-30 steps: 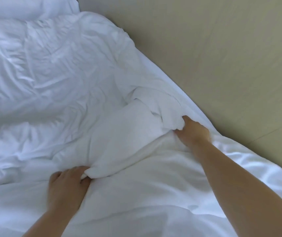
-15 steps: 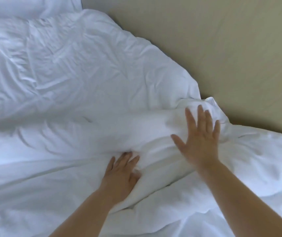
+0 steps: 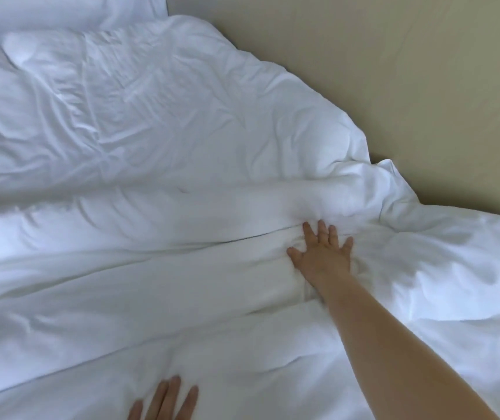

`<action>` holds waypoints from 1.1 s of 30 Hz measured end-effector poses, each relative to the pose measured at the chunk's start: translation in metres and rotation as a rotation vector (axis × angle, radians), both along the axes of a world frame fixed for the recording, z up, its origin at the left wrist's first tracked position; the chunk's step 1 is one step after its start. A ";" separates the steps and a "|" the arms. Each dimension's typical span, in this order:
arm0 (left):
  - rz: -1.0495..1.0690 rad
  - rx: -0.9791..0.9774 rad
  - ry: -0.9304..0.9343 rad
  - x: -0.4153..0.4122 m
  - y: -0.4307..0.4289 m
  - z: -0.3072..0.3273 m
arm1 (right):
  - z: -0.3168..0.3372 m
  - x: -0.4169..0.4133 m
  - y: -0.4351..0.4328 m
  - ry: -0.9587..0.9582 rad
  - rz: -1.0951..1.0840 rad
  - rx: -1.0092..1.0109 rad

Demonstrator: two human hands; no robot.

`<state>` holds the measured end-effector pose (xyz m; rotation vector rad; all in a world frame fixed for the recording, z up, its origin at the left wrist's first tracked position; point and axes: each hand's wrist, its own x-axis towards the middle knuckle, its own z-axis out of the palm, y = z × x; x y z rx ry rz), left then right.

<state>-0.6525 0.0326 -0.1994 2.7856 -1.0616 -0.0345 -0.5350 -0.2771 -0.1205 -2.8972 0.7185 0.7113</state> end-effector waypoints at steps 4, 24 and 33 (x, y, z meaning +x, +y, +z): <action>0.154 -0.082 0.062 -0.009 -0.010 0.014 | 0.022 -0.066 0.026 -0.222 -0.008 0.074; -0.078 -0.257 0.395 -0.234 0.066 0.057 | 0.067 -0.417 0.066 -0.913 -1.405 0.908; 0.070 -0.089 0.134 -0.223 0.031 0.021 | 0.069 -0.377 0.004 -0.970 -1.487 1.044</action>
